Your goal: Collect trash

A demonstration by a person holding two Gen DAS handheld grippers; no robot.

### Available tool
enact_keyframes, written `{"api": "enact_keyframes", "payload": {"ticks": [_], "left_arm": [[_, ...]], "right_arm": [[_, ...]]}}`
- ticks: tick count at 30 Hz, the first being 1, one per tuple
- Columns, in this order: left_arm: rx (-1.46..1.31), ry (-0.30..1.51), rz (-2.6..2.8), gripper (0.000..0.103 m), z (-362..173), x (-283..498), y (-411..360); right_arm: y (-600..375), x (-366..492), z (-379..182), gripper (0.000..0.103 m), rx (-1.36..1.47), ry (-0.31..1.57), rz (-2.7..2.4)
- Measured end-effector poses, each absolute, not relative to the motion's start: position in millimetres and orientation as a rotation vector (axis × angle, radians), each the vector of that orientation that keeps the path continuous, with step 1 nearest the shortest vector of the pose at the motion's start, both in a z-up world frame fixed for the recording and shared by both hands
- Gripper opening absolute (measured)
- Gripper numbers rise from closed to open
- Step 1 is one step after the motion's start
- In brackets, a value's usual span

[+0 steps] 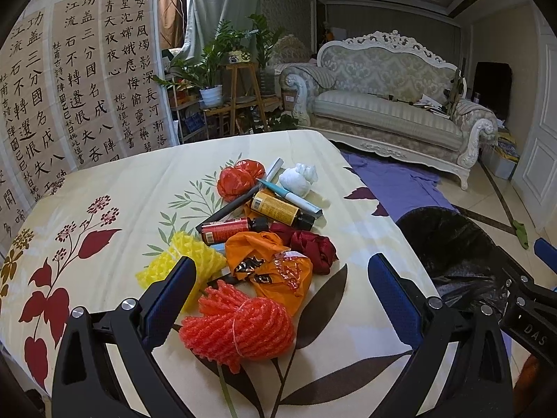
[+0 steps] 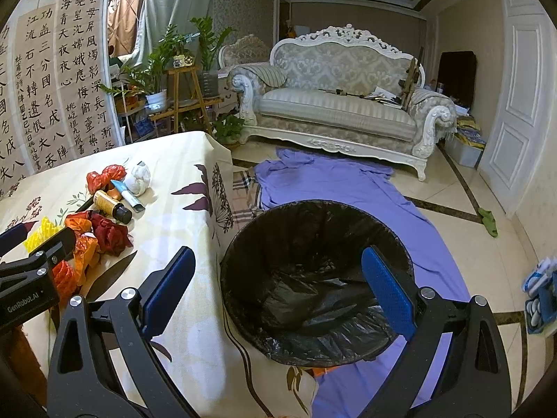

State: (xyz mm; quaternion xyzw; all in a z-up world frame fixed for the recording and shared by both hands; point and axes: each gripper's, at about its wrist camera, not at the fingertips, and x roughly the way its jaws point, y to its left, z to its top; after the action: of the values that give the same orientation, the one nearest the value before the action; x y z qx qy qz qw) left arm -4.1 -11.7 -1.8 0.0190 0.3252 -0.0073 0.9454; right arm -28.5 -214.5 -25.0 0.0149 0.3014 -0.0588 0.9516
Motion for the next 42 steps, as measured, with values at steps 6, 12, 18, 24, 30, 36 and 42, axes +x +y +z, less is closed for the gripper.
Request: {"api": "enact_keyframes", "payload": {"ticks": [6, 12, 18, 24, 30, 36, 42], "left_arm": [[0.039, 0.663, -0.015, 0.096, -3.6, -4.1, -12.3], [0.037, 0.665, -0.016, 0.096, -3.7, -4.2, -12.2], [0.038, 0.667, -0.017, 0.096, -5.8, -4.6, -12.8], [0.037, 0.671, -0.021, 0.096, -8.2, -4.5, -13.4], [0.040, 0.672, -0.021, 0.096, -8.6, -4.7, -13.6], [0.041, 0.678, -0.029, 0.096, -10.8, -4.4, -15.1], [0.048, 0.693, -0.037, 0.096, -8.2, -0.9, -15.3]], "right_arm": [[-214.4, -28.4, -26.3, 0.094, 0.033, 0.619, -0.120], [-214.0, -26.9, -28.3, 0.094, 0.037, 0.631, -0.117], [-214.8, -26.7, -30.1, 0.094, 0.037, 0.639, -0.117], [-213.9, -26.3, -31.2, 0.094, 0.037, 0.640, -0.118], [-214.6, -25.7, -33.0, 0.094, 0.038, 0.649, -0.120], [-217.2, -24.6, -33.7, 0.094, 0.039, 0.651, -0.121], [-218.6, -22.1, -36.7, 0.094, 0.042, 0.665, -0.120]]}}
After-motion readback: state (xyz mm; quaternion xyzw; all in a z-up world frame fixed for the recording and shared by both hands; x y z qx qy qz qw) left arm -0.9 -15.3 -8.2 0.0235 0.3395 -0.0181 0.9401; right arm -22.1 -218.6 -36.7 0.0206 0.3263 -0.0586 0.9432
